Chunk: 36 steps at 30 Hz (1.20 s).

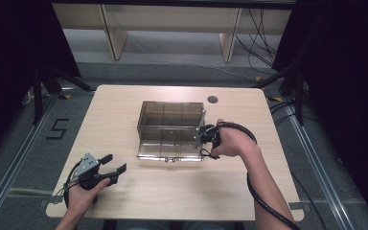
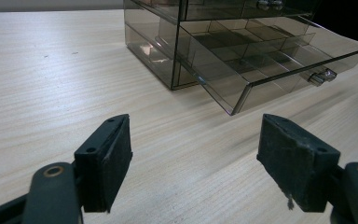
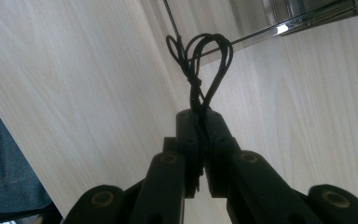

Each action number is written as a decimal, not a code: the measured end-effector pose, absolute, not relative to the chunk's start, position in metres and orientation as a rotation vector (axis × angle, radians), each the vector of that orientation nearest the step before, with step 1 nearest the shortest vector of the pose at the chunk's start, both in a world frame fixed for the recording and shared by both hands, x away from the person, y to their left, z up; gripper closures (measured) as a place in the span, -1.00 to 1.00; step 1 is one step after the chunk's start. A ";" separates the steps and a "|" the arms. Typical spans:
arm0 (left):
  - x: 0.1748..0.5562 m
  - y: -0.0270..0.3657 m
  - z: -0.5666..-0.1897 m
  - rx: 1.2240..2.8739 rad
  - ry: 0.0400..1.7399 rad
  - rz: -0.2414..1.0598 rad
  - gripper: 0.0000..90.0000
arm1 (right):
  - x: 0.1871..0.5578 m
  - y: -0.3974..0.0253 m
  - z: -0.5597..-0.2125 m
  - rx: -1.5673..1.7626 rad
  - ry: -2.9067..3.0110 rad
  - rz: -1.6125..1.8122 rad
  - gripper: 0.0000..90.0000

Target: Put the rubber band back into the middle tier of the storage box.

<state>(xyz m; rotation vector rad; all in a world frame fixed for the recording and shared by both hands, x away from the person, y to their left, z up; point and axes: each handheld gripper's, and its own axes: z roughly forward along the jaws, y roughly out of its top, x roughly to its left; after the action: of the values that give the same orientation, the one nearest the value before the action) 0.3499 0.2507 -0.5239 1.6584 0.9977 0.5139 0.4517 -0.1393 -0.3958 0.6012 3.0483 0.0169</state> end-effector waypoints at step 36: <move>0.349 0.251 -0.523 1.666 1.005 0.516 -0.44 | 0.457 -0.121 -0.393 0.553 3.054 0.019 0.93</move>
<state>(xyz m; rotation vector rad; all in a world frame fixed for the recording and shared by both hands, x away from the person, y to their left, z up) 0.3495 0.2506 -0.5234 1.6661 1.0046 0.5162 0.4570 -0.1212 -0.3931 0.5534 3.0543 0.0193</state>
